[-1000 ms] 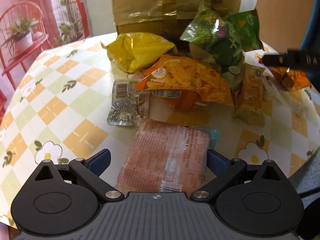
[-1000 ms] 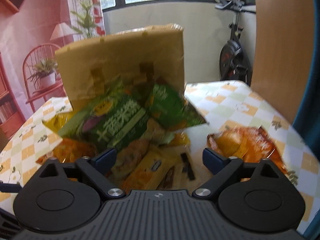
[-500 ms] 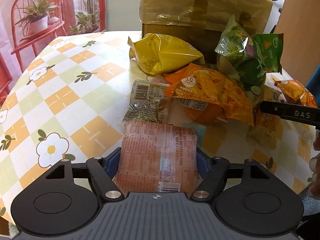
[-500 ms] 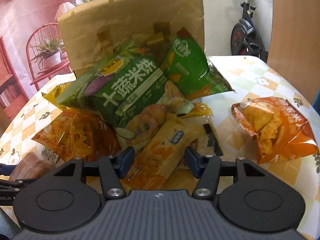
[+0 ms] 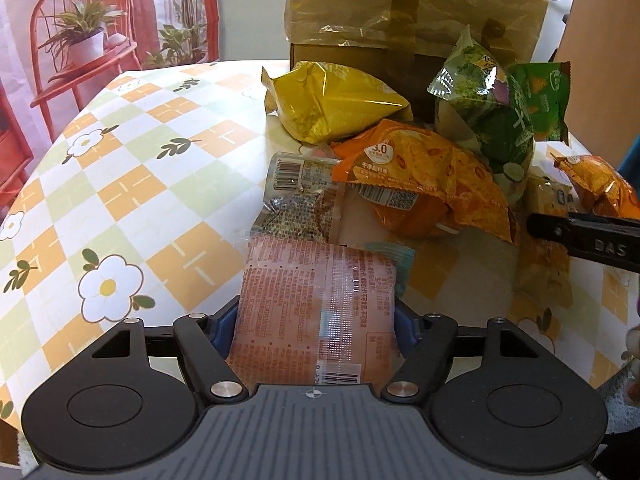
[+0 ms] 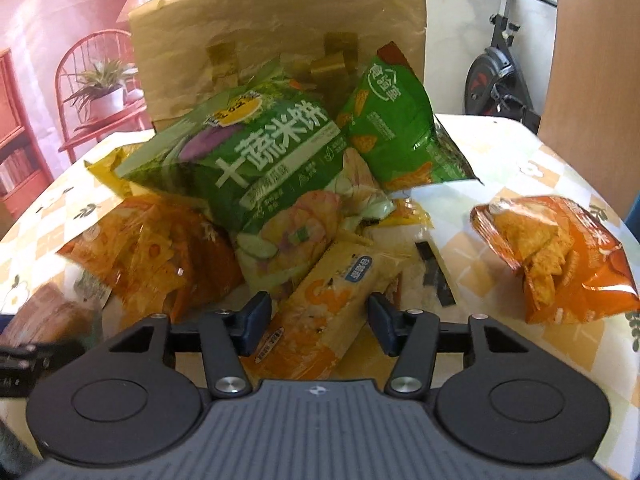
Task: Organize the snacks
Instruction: 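Grasp the pink-wrapped bread with the left tool while the right tool grasps the orange biscuit pack, then lift both held snacks over the box and open both tools to drop them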
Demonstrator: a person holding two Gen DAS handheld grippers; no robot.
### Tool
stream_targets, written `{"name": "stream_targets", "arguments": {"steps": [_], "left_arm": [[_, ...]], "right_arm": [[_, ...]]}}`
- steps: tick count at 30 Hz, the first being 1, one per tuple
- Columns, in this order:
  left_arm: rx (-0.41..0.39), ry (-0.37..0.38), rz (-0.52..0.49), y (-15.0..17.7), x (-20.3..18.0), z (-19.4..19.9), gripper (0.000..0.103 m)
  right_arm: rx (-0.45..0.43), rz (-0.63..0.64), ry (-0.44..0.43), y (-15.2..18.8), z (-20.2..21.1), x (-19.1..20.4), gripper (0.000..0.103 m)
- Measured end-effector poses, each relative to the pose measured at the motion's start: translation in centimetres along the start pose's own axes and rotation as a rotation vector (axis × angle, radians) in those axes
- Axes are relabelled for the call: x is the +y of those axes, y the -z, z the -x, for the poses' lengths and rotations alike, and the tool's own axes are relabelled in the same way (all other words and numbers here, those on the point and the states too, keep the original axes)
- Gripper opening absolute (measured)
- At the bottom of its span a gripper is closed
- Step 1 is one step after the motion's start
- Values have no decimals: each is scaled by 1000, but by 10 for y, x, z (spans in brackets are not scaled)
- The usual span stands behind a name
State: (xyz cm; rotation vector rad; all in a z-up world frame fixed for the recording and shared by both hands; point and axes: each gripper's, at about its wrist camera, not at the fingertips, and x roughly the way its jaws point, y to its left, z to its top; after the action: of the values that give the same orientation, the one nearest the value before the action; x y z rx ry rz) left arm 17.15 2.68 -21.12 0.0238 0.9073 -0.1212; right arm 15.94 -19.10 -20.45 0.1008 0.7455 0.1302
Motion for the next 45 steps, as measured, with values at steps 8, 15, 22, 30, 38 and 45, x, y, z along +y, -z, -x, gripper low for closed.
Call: {"name": "stream_targets", "arguments": {"steps": [8, 15, 22, 30, 38, 45], "left_arm": [[-4, -6, 3, 3, -2, 1, 76], [-7, -2, 5, 5, 0, 0, 76], [-11, 8, 28, 6, 3, 5, 75], [-98, 14, 29, 3, 1, 26, 75], [-174, 28, 68, -9, 10, 58, 74], [-250, 66, 79, -26, 12, 104, 74]], "right_arm": [[67, -44, -54, 13, 11, -9, 55], [63, -117, -41, 17, 6, -8, 56], [49, -162, -58, 23, 4, -12, 52], [-2, -211, -66, 21, 22, -22, 50], [-87, -232, -98, 7, 49, -29, 49], [-184, -238, -130, -15, 81, -38, 49]]}}
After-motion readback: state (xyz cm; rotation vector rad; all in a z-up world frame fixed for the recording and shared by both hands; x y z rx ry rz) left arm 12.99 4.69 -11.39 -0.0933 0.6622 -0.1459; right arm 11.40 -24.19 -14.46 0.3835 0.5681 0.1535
